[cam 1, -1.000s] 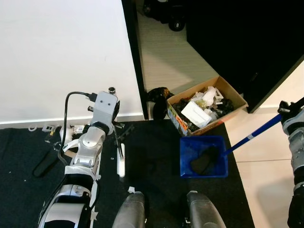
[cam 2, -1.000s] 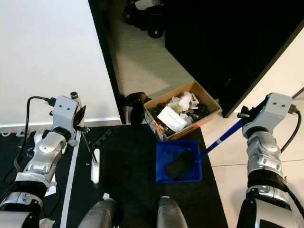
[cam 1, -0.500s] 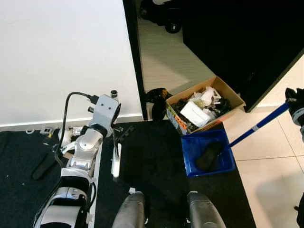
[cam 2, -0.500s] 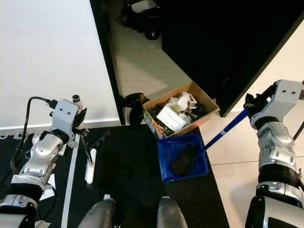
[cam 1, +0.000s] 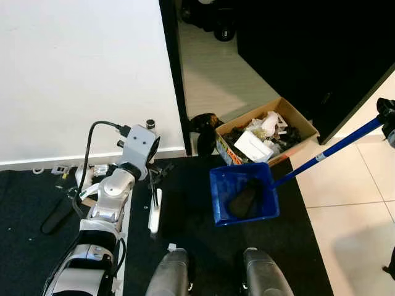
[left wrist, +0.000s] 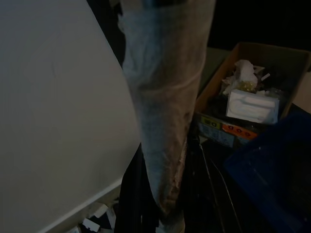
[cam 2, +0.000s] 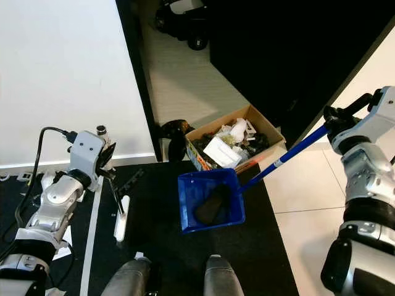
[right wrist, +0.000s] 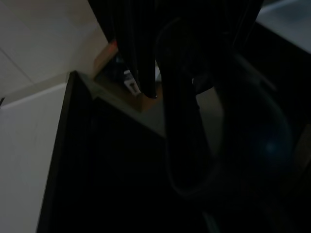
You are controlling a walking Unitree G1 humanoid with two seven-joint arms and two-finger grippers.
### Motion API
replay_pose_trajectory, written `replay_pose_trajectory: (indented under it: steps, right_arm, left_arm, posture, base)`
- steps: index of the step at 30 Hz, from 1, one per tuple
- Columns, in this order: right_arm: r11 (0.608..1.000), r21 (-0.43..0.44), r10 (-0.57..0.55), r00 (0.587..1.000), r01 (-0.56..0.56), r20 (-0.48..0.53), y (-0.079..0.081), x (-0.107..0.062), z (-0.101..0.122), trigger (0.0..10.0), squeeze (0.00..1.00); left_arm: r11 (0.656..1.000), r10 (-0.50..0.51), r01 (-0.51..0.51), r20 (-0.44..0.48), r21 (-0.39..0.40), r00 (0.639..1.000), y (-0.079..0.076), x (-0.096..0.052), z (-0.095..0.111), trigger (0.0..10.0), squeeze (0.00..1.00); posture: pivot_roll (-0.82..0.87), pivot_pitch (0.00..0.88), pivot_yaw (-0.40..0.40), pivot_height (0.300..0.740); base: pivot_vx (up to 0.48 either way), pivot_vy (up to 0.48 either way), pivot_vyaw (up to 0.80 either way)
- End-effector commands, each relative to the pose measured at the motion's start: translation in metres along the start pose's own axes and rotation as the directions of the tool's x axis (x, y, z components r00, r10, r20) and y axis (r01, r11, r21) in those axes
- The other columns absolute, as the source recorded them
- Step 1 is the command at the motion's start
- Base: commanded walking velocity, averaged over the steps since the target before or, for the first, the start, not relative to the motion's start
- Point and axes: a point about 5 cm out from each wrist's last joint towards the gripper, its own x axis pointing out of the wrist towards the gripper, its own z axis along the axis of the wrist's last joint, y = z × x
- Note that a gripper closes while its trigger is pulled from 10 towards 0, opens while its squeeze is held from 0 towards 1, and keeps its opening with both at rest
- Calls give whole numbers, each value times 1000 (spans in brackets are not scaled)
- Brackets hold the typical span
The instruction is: Sweep floor
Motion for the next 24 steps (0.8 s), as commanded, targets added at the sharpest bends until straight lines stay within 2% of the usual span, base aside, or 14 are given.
replay_pose_trajectory:
  steps: [1,3,8,10,13,16,19,21,24]
  right_arm:
    - [996,88,-32,993,22,113,-4,2,27,10000,0]
    - [992,118,-54,990,39,131,-6,2,31,10000,0]
    - [947,310,-149,968,80,204,-10,5,46,10000,0]
    - [939,333,-167,961,87,220,-11,5,50,10000,0]
    - [940,323,-192,951,108,242,-14,5,55,10000,0]
    - [957,222,-244,932,186,268,-18,6,61,10000,0]
    - [961,175,-256,928,214,270,-15,8,60,10000,0]
    - [961,175,-256,928,214,270,-15,8,60,10000,0]
    - [963,99,-269,919,251,287,-13,9,62,10000,0]
  left_arm:
    - [1000,9,-9,14,7,1000,6,-3,3,10000,0]
    - [1000,9,-9,14,5,1000,5,-3,2,10000,0]
    - [1000,14,-13,12,-25,1000,4,-3,1,10000,0]
    - [999,19,-19,9,-33,1000,5,-3,1,10000,0]
    - [999,25,-25,8,-43,1000,5,-3,1,10000,0]
    - [998,32,-32,0,-56,999,6,-2,1,10000,0]
    - [998,33,-33,-4,-59,999,6,-2,1,10000,0]
    - [998,33,-33,-4,-59,999,6,-2,1,10000,0]
    - [998,29,-30,-10,-59,1000,6,-1,1,10000,0]
  posture:
    - [-21,68,10,740]
    - [-22,68,10,740]
    - [-23,71,5,740]
    - [-24,70,4,740]
    - [-24,71,4,740]
    - [-24,69,6,740]
    - [-22,69,8,740]
    - [-22,69,8,740]
    - [-21,71,8,740]
  base:
    - [0,0,0]
    - [0,0,0]
    - [0,0,0]
    - [0,0,0]
    - [0,0,0]
    - [0,0,0]
    - [0,0,0]
    - [0,0,0]
    - [0,0,0]
